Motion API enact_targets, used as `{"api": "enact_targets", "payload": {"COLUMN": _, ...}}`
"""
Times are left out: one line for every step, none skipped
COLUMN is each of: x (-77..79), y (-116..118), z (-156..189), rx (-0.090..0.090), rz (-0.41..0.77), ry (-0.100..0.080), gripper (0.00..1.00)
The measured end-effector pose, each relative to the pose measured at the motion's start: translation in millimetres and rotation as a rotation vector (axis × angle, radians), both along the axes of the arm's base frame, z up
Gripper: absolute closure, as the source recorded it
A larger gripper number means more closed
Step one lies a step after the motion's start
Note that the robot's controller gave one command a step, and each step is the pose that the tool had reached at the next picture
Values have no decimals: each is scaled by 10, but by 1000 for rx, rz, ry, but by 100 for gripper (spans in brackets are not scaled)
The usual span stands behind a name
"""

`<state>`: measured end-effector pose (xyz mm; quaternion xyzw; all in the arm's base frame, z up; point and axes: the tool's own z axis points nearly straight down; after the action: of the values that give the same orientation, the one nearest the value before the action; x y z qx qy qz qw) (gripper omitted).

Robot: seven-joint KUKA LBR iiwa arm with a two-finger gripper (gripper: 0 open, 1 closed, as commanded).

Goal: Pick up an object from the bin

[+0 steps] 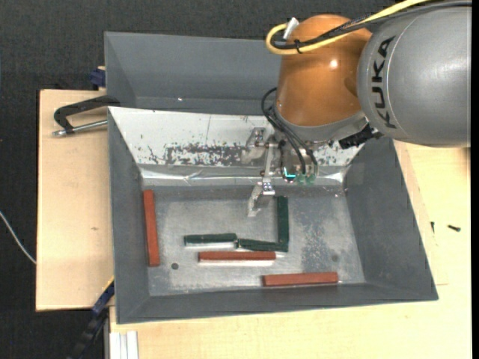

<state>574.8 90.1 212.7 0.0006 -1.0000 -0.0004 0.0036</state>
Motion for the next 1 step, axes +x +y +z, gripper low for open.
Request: {"api": "enact_targets", "payload": {"x": 16, "y": -4, "z": 48, "rx": 1, "rz": -1, "ry": -9, "gripper": 0}}
